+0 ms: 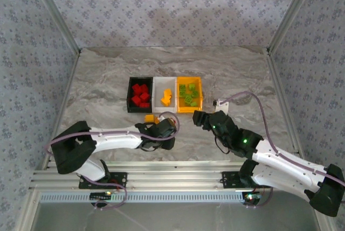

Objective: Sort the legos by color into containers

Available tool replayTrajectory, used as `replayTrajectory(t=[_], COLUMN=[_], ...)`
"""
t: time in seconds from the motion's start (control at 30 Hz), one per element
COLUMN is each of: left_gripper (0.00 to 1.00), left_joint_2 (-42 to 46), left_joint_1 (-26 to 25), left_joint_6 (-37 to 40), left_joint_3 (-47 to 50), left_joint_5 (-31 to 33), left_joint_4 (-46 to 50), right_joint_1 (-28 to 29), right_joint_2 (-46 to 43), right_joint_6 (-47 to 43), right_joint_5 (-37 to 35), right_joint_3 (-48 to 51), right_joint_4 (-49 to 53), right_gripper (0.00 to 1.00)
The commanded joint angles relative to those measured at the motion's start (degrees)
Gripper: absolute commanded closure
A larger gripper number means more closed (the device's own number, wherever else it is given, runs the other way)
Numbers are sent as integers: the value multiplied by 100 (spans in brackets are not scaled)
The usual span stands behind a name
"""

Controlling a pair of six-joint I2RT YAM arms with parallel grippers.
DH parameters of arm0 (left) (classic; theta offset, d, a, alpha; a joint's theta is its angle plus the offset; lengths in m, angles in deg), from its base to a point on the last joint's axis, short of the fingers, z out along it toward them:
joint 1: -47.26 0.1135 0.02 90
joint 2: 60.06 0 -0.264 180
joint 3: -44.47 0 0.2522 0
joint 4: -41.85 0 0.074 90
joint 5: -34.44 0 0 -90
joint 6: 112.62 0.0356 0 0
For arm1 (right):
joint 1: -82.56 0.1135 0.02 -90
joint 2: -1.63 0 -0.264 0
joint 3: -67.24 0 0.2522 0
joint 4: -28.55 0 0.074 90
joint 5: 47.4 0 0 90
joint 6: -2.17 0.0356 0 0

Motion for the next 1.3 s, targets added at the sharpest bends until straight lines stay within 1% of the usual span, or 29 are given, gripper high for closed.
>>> replayTrajectory(t=[0.0,0.1,0.17,0.27,0.37,0.43,0.5,0.6,0.77,0.9,1.0,1.13,1.27], left_gripper=[65,66,66,65,64,64,64,64,64,63,56,43,29], left_joint_2=[595,1245,1700,2278,2420,2156,1734,895,-491,-1280,-1720,-2102,-2118], left_joint_1=[-50,-33,90,658,1463,1956,2160,2248,2468,2614,2681,2723,2724], left_joint_6=[-141,-167,-95,164,523,691,855,1079,1297,1390,1409,1391,1358], left_joint_3=[118,144,69,-98,-325,-546,-864,-1575,-2799,-3526,-3930,-4383,-4682], left_joint_5=[38,250,422,491,184,-159,-349,-458,-419,-334,-314,-345,-438], left_joint_4=[361,741,1084,1435,1344,1102,863,674,657,771,850,958,1093], right_joint_1=[33,25,21,10,-7,-17,-37,-72,-98,-115,-120,-127,-129], right_joint_2=[-67,-45,-16,17,30,32,44,70,66,63,56,70,72], right_joint_6=[120,130,131,131,130,137,140,200,253,272,265,231,177], right_joint_5=[-222,-213,-193,-196,-209,-212,-205,-189,-169,-168,-130,-21,126], right_joint_3=[50,34,20,0,-2,-3,-12,-17,10,0,-3,-10,-25], right_joint_4=[92,71,58,55,68,87,127,227,249,326,349,324,260], right_gripper=[17,17,17,17,17,17,17,17,17,17,17,16,15])
